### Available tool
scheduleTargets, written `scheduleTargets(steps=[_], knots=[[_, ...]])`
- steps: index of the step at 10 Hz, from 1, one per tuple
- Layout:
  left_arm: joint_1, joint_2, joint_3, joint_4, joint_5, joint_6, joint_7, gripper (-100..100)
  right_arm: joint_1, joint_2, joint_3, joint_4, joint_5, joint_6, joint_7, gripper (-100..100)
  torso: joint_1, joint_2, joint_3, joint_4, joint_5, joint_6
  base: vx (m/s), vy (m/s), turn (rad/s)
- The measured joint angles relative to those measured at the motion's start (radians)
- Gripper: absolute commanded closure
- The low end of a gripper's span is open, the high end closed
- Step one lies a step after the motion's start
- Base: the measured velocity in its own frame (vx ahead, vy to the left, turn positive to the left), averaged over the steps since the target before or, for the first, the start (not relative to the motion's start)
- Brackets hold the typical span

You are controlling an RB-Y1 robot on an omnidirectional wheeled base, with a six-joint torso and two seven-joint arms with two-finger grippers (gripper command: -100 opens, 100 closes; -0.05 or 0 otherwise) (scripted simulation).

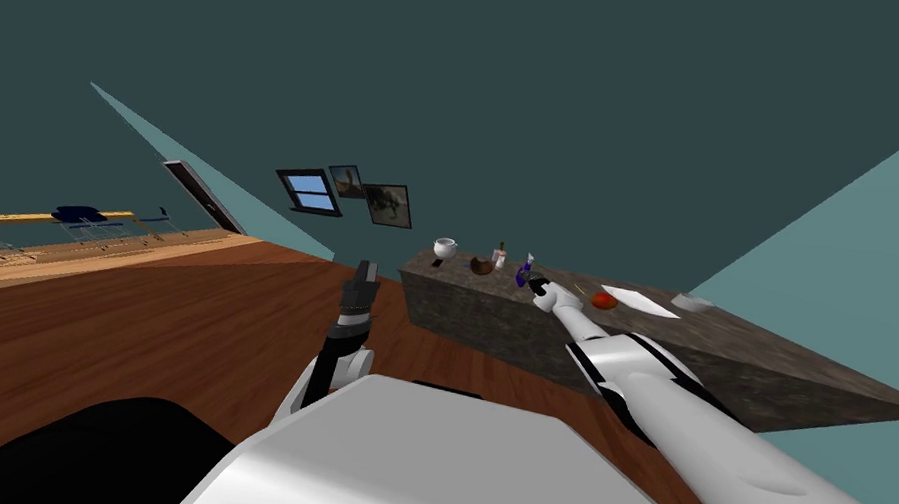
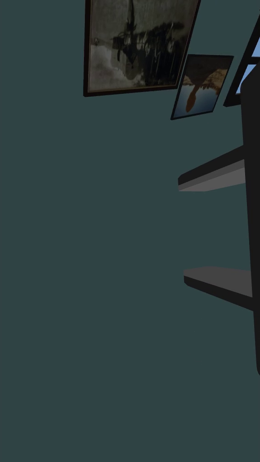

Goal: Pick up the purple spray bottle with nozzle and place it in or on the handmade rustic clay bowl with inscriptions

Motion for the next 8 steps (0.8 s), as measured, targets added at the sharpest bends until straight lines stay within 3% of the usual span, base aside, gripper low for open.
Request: scheduleTargets(steps=[2,6,8], knots=[[0.0,0.0,0.0,0.0,0.0,0.0,0.0,0,-0.037,0.01,-0.004,0.018,0.001,0.022,0.008,100,0.003,-0.003,-0.002,-0.001,0.001,-0.001,0.053,0.093,0.029],[0.0,0.0,0.0,0.0,0.0,0.0,0.0,0,-0.071,-0.008,0.087,-0.04,-0.073,0.114,-0.008,100,0.006,-0.005,-0.003,-0.001,0.001,-0.001,0.087,0.118,0.025],[0.0,0.0,0.0,0.0,0.0,0.0,0.0,0,-0.104,0.025,0.046,-0.002,-0.036,0.119,0.005,100,0.004,-0.005,-0.003,-0.001,0.001,-0.001,0.111,0.115,0.025]])
